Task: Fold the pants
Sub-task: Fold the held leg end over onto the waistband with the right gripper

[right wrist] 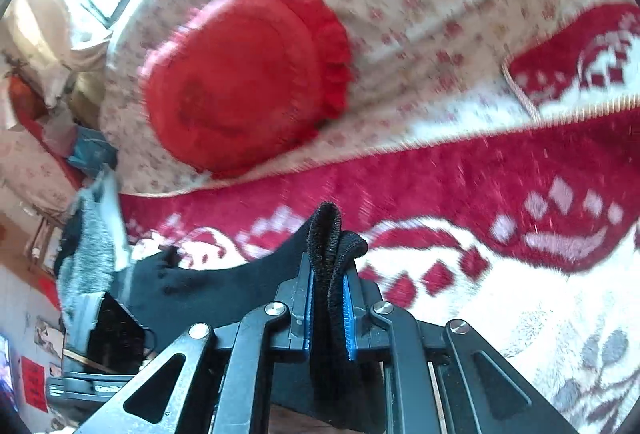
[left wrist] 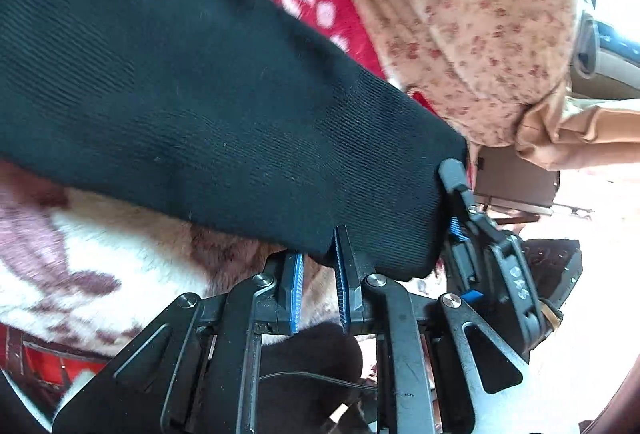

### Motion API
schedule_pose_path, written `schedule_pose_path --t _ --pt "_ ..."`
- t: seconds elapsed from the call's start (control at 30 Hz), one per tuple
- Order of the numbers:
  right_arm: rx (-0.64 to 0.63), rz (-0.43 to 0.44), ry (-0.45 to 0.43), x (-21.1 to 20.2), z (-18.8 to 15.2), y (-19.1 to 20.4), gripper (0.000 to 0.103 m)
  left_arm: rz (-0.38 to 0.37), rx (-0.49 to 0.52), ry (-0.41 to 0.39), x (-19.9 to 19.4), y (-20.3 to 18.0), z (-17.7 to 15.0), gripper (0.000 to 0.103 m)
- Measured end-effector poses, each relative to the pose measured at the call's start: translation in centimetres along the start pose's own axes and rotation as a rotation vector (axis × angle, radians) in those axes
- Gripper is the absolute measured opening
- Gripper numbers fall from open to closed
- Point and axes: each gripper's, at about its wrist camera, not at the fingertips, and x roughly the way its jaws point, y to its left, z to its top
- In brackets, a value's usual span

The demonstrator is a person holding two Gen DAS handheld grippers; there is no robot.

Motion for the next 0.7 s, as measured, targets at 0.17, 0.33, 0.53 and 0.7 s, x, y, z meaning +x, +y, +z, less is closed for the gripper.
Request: schedule_pose_path --t 0.17,0.33,0.53,0.7 --pt "-0.102 0.081 -0.029 -1.9 0.7 6.5 0.011 -0.052 -0.009 -0.04 -5.2 1.0 0.6 0.013" --pt "-0.186 0.168 0.001 0.1 0.6 13.1 0.011 -0.066 -0.051 -0.113 -11.3 4.5 2.0 0.013" --pt "-0.249 0.239 0.122 7.5 -1.1 20.6 0.011 -0.012 -0.089 -0.265 -18.2 9.7 3.9 0.012" --pt "-0.176 0.244 0.286 16.6 -4.0 22.6 0.015 0.089 -0.084 -0.326 -20.8 11.9 5.1 0.013"
